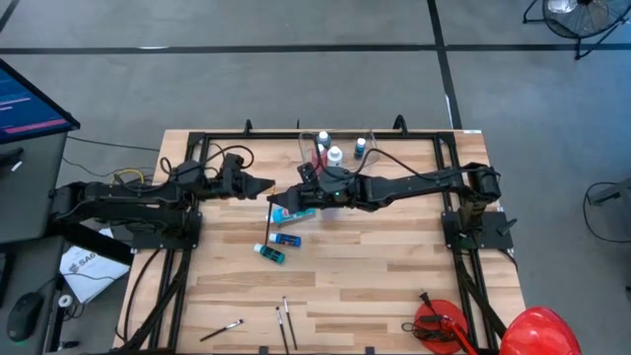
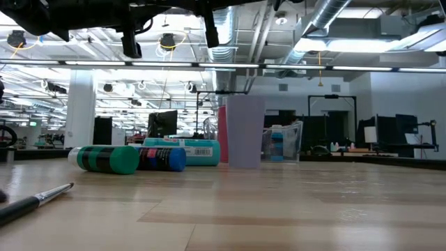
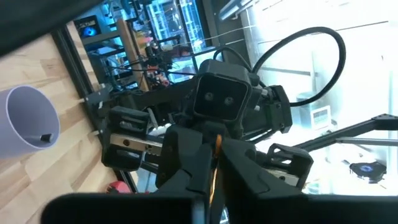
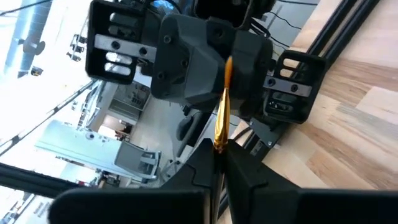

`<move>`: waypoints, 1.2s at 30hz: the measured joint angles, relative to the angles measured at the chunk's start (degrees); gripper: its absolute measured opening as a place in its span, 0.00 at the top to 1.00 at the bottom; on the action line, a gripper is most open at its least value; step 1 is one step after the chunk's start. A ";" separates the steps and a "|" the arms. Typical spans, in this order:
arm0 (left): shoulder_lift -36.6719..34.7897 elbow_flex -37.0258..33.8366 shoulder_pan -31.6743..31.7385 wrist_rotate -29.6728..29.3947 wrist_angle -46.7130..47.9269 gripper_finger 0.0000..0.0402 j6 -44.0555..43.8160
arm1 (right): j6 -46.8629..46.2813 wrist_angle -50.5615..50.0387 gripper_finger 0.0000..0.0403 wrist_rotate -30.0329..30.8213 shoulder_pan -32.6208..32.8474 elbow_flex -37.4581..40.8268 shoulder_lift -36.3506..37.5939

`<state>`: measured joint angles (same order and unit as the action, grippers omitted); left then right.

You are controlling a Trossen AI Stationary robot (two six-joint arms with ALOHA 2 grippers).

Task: Pick & Place Paint Supplies
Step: Put the black paint brush into the violet cup

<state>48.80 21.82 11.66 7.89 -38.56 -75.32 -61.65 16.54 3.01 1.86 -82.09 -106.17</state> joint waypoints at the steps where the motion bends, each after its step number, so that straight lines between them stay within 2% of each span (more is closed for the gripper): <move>1: -0.03 -0.01 0.04 -0.18 -0.09 0.91 0.01 | 0.61 0.03 0.98 0.00 0.09 -0.05 -0.02; 6: -0.06 -0.04 0.09 -0.46 -1.94 0.71 -0.25 | 3.47 -0.49 0.99 0.59 0.76 -0.28 2.07; 10: -0.47 -0.06 0.09 1.21 -2.47 0.51 -0.18 | 6.83 -5.19 0.99 4.05 1.19 -0.28 4.84; 12: -0.45 -0.08 0.09 2.13 -2.43 0.42 0.14 | 9.40 -10.17 0.99 7.62 1.58 -0.24 7.35; 16: -0.45 -0.08 0.09 3.89 -2.43 0.30 0.34 | 15.80 -22.97 0.99 19.62 3.43 -0.32 12.63; 23: -0.45 -0.07 0.09 4.47 -2.43 0.26 0.52 | 21.14 -43.66 0.99 45.04 9.03 -0.06 19.00; 25: -0.44 -0.08 0.09 4.43 -2.41 0.26 1.38 | 21.16 -45.04 0.99 50.56 10.39 1.03 19.61; 28: -0.43 -0.06 0.09 4.15 -2.41 0.27 1.57 | 21.27 -41.93 0.99 53.74 11.73 6.38 21.40; 33: -0.17 -0.07 0.09 4.15 -2.24 0.27 1.57 | 21.11 -26.84 0.99 53.88 12.01 19.11 24.72; 36: 0.20 -0.06 0.09 4.15 -1.99 0.27 1.54 | 23.53 -18.00 0.99 54.41 12.00 24.02 25.90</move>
<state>49.00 21.76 11.75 12.03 -40.55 -73.78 -38.12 -1.46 57.42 13.86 -58.06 -80.27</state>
